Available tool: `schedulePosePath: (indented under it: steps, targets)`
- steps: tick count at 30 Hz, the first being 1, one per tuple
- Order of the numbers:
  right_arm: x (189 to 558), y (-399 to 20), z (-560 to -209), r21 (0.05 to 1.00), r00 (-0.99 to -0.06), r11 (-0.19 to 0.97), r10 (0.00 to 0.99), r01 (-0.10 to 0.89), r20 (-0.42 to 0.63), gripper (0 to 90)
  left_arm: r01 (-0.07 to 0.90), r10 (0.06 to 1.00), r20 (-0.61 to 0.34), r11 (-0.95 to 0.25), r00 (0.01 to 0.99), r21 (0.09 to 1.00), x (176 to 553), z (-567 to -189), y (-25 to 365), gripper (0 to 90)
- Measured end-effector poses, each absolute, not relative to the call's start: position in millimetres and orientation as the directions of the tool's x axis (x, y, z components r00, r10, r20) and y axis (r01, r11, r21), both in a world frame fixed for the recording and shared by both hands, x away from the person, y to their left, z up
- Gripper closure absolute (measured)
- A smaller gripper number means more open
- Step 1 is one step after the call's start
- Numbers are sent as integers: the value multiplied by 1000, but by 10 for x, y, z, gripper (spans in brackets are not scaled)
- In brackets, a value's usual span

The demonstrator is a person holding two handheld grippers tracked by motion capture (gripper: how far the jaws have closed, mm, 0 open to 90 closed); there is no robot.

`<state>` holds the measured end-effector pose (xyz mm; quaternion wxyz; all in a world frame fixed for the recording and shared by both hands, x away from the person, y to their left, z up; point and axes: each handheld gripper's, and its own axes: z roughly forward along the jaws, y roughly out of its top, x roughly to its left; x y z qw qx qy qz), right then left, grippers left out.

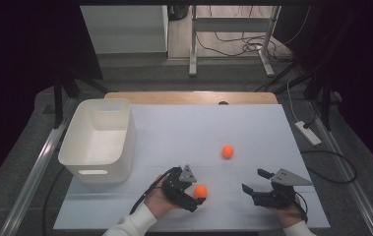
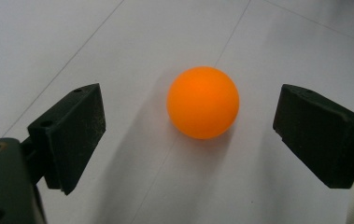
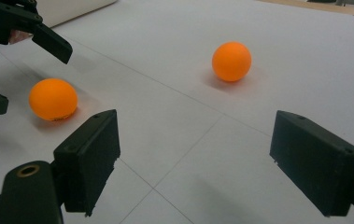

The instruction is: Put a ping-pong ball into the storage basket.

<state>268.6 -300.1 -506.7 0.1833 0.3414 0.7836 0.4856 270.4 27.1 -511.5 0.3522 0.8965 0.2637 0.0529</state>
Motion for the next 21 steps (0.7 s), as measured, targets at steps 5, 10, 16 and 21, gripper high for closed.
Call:
schedulePosePath:
  steps: [5,10,16,21]
  targets:
    - [2690,-2999,-5069,886,-700,297,713,357,44,159,440,500,-102,-626,860,644,2739,-5162,201,103]
    - [2692,-3000,-5069,885,-699,296,714,358,44,159,439,494,-100,-639,863,631,2759,-5183,171,104]
    - [2687,-3001,-5066,886,-698,295,715,357,43,159,448,499,-105,-640,860,624,2771,-5213,135,126]
    - [2690,-3000,-5068,886,-697,295,715,358,43,160,453,502,-108,-641,858,619,2782,-5231,122,163]
